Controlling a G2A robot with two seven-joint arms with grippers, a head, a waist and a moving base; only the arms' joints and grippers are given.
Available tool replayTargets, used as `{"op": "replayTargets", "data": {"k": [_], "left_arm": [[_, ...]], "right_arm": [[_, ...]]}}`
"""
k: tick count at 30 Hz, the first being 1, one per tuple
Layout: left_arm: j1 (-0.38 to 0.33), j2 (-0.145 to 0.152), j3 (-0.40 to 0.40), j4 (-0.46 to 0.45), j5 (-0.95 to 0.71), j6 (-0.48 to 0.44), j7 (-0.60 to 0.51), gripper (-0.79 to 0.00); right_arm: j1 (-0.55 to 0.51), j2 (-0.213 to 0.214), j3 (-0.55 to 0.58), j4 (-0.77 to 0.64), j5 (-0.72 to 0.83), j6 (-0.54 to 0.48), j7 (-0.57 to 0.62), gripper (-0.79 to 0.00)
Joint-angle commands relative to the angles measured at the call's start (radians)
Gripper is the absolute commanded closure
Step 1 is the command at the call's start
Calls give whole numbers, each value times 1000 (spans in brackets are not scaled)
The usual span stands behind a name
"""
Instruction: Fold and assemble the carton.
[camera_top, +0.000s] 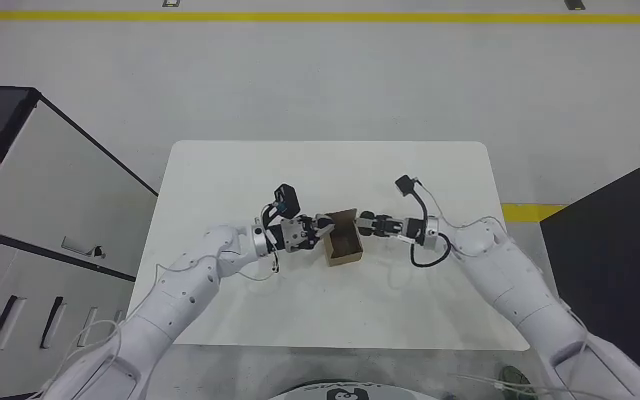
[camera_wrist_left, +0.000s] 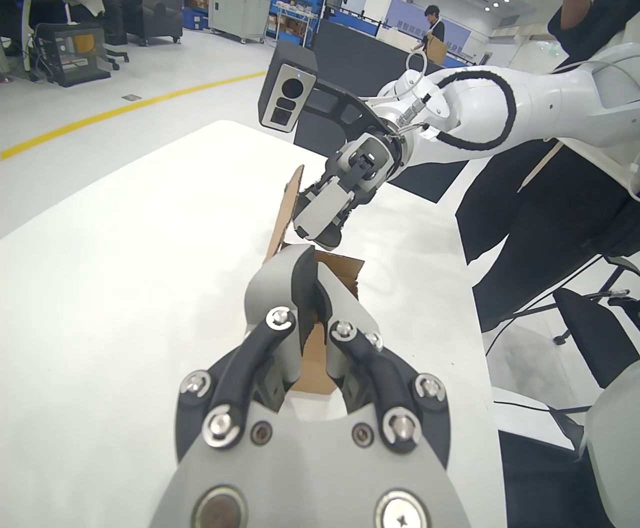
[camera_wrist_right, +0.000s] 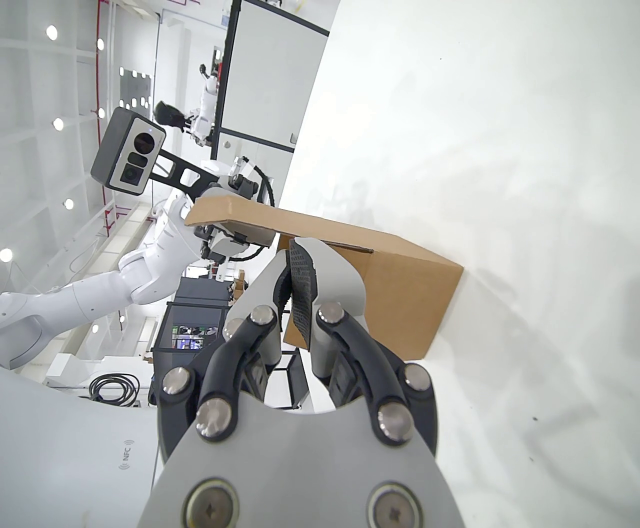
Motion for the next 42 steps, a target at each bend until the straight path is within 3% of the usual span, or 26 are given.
{"op": "replayTargets", "data": {"k": [1, 17, 27, 42], "left_arm": [[-5, -4, 3, 8, 4, 4, 11, 0], [-11, -16, -7, 29, 58, 16, 89, 0], [21, -10, -26, 40, 51, -6, 43, 0], [-5, -35, 21, 56, 64, 1, 4, 0]], "right_arm": [[-9, 4, 11, -9, 0, -3, 9, 0], [-46, 11, 37, -61, -9, 30, 51, 0], [-53, 9, 40, -80, -59, 53, 12, 0], [-24, -14, 4, -59, -96, 103, -9, 0]]}}
